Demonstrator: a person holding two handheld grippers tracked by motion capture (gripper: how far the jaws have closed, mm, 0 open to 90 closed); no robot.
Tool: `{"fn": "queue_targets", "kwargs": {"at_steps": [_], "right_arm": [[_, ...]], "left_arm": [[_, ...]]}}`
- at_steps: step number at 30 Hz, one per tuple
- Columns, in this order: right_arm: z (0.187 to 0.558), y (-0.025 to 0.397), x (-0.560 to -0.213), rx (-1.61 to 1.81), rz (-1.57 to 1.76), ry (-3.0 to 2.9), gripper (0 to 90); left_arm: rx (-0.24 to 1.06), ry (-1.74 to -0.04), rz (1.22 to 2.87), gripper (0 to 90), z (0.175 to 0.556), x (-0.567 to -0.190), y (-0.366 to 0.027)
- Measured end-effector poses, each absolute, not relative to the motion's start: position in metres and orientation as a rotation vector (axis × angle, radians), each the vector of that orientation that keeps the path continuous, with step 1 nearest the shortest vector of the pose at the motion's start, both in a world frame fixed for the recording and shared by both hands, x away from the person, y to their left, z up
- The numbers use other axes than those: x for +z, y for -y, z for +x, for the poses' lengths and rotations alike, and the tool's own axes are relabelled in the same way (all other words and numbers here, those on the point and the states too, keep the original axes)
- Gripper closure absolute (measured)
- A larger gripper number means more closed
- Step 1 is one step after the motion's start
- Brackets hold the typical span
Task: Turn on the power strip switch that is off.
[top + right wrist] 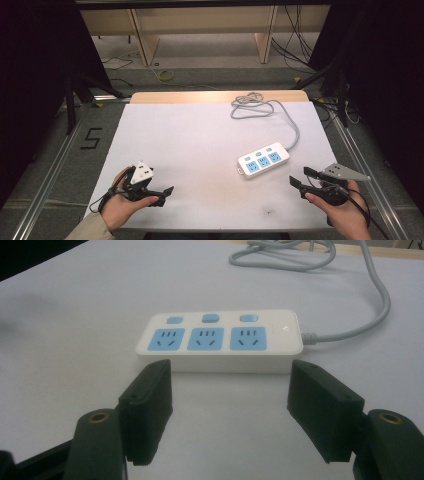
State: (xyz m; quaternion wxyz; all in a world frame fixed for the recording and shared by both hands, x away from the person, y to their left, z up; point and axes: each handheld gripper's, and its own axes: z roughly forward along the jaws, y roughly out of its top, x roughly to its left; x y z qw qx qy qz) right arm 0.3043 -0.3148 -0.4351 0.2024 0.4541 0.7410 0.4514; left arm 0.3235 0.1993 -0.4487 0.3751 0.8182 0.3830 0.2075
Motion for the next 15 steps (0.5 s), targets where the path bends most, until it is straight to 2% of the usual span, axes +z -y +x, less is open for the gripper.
{"fn": "queue_targets", "kwargs": {"at_steps": [4, 8, 9, 11, 12, 15], "right_arm": [[0.3043, 0.318, -0.4351, 1.243, 1.276, -2.062, 37.1], [0.3062, 0.3209, -0.435, 1.237, 1.278, -2.06, 43.6], [0.3074, 0.322, -0.4347, 1.226, 1.279, -2.061, 49.1], [0.3085, 0.3234, -0.4338, 1.212, 1.278, -2.062, 56.1], [0.3085, 0.3234, -0.4338, 1.212, 1.278, -2.062, 56.1], [0.3096, 0.3251, -0.4327, 1.195, 1.275, -2.057, 68.4]], "left_arm": [[0.576, -0.983, 2.095, 9.0, 0.3275, -0.4489, -0.2], [0.588, -0.987, 2.097, 9.9, 0.3297, -0.4496, -0.2002], [0.592, -0.988, 2.101, 10.8, 0.3299, -0.4496, -0.2], [0.596, -0.988, 2.104, 11.3, 0.3303, -0.45, -0.1993], [0.599, -0.988, 2.103, 11.3, 0.3307, -0.4504, -0.1988], [0.595, -0.991, 2.105, 11.9, 0.3312, -0.4506, -0.1977]]}}
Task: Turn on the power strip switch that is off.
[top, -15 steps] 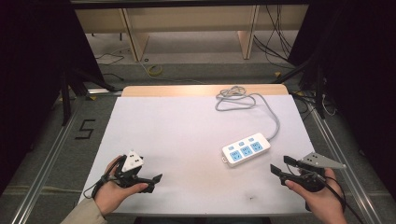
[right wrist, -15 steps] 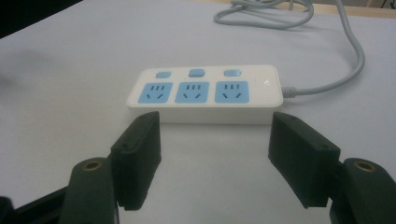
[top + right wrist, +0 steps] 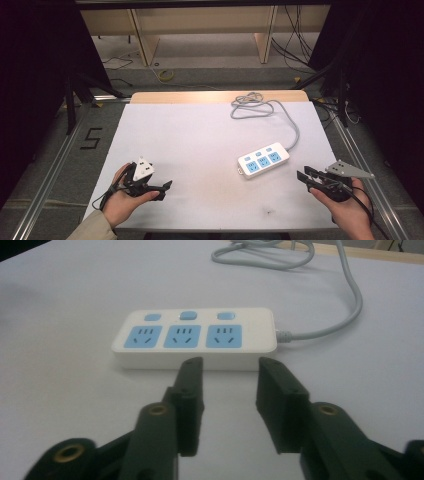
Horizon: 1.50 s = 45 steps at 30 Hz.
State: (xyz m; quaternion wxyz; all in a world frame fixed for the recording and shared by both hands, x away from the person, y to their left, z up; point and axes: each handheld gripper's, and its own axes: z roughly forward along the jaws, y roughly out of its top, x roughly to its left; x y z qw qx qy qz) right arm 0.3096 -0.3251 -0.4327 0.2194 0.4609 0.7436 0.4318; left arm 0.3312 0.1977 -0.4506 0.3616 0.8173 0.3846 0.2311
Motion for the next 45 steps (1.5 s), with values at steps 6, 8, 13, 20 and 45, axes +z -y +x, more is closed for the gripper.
{"fn": "queue_targets", "kwargs": {"at_steps": [6, 8, 13, 20, 45], "right_arm": [[0.312, 0.326, -0.431, 1.145, 1.265, -2.059, 86.4], [0.314, 0.326, -0.43, 1.127, 1.263, -2.064, 90.0], [0.317, 0.325, -0.43, 1.119, 1.26, -2.07, 90.0], [0.323, 0.32, -0.429, 1.121, 1.258, -2.082, 90.0], [0.336, 0.311, -0.424, 1.126, 1.235, -2.105, 90.0]], "left_arm": [[0.596, -1.001, 2.107, 13.1, 0.332, -0.451, -0.196], [0.6, -1.003, 2.104, 13.7, 0.332, -0.451, -0.196], [0.599, -1.007, 2.107, 14.0, 0.333, -0.452, -0.195], [0.6, -1.001, 2.114, 14.1, 0.333, -0.452, -0.193], [0.605, -0.988, 2.125, 14.3, 0.334, -0.452, -0.191]]}}
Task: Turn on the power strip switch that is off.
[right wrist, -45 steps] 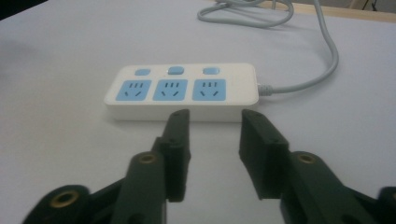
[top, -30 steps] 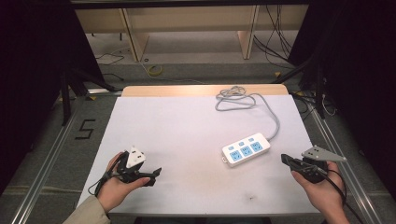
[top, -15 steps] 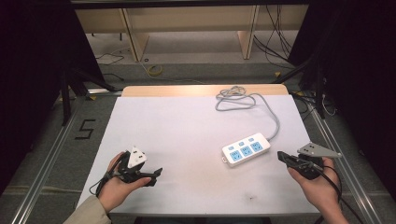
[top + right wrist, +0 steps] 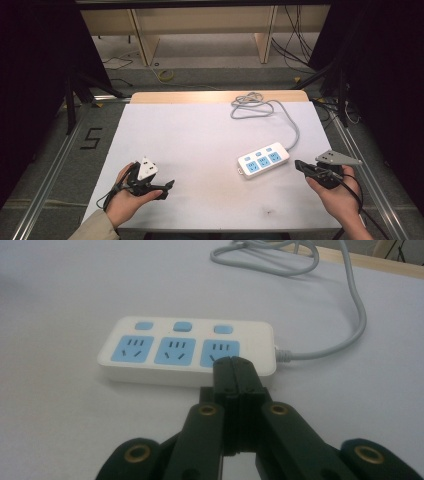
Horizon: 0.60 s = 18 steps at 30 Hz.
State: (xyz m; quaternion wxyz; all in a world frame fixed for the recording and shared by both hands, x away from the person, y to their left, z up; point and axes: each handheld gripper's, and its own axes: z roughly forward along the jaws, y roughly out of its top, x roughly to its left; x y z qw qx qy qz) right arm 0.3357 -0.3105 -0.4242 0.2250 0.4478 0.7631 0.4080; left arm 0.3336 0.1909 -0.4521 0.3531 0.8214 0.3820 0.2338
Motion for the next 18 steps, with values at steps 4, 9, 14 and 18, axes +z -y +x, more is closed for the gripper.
{"fn": "queue_targets", "kwargs": {"at_steps": [4, 9, 14, 18], "right_arm": [[0.3379, 0.3094, -0.4238, 1.124, 1.236, -2.107, 90.0], [0.3401, 0.3077, -0.4234, 1.125, 1.235, -2.109, 90.0], [0.3423, 0.3063, -0.4232, 1.122, 1.233, -2.111, 90.0], [0.3438, 0.3052, -0.423, 1.123, 1.237, -2.111, 90.0]], "left_arm": [[0.603, -0.987, 2.125, 14.3, 0.3335, -0.4522, -0.1905], [0.603, -0.986, 2.124, 14.3, 0.3335, -0.4523, -0.1901], [0.604, -0.985, 2.126, 14.3, 0.3334, -0.4525, -0.1898], [0.601, -0.983, 2.128, 14.3, 0.3334, -0.4525, -0.1897]]}}
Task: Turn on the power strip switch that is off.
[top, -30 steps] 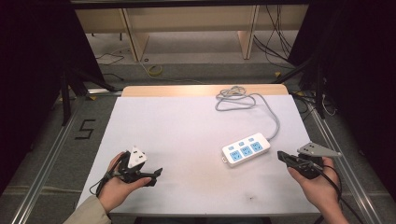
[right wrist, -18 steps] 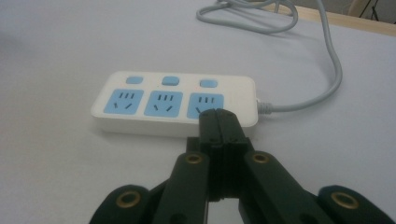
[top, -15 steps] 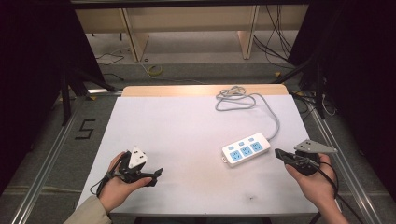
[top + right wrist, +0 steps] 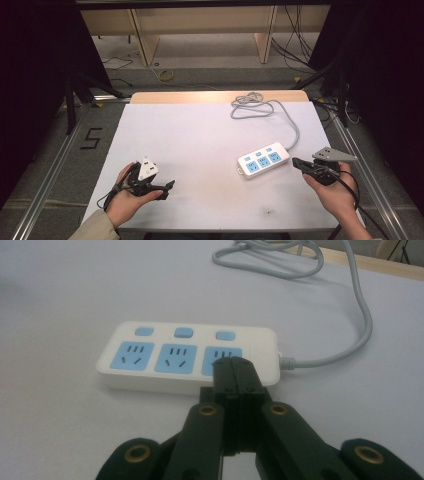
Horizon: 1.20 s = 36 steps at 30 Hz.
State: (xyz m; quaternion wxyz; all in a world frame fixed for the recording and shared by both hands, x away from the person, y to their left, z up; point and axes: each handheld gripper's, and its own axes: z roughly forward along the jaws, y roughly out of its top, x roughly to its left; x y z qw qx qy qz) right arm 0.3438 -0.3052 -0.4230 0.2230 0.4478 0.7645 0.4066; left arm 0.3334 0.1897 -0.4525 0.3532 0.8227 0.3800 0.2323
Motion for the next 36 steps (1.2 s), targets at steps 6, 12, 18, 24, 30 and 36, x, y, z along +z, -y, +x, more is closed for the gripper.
{"fn": "queue_targets", "kwargs": {"at_steps": [6, 12, 18, 24, 30, 36], "right_arm": [[0.346, 0.304, -0.423, 1.12, 1.237, -2.12, 90.0], [0.348, 0.301, -0.422, 1.116, 1.239, -2.124, 90.0], [0.35, 0.3, -0.422, 1.114, 1.236, -2.127, 90.0], [0.353, 0.298, -0.422, 1.114, 1.237, -2.126, 90.0], [0.355, 0.297, -0.422, 1.112, 1.231, -2.131, 90.0], [0.359, 0.294, -0.421, 1.111, 1.232, -2.131, 90.0]], "left_arm": [[0.601, -0.98, 2.13, 14.3, 0.333, -0.453, -0.189], [0.602, -0.975, 2.138, 14.3, 0.333, -0.453, -0.189], [0.603, -0.975, 2.134, 14.4, 0.333, -0.452, -0.189], [0.604, -0.975, 2.133, 14.4, 0.333, -0.453, -0.189], [0.604, -0.975, 2.132, 14.4, 0.333, -0.453, -0.189], [0.605, -0.976, 2.132, 14.5, 0.333, -0.453, -0.189]]}}
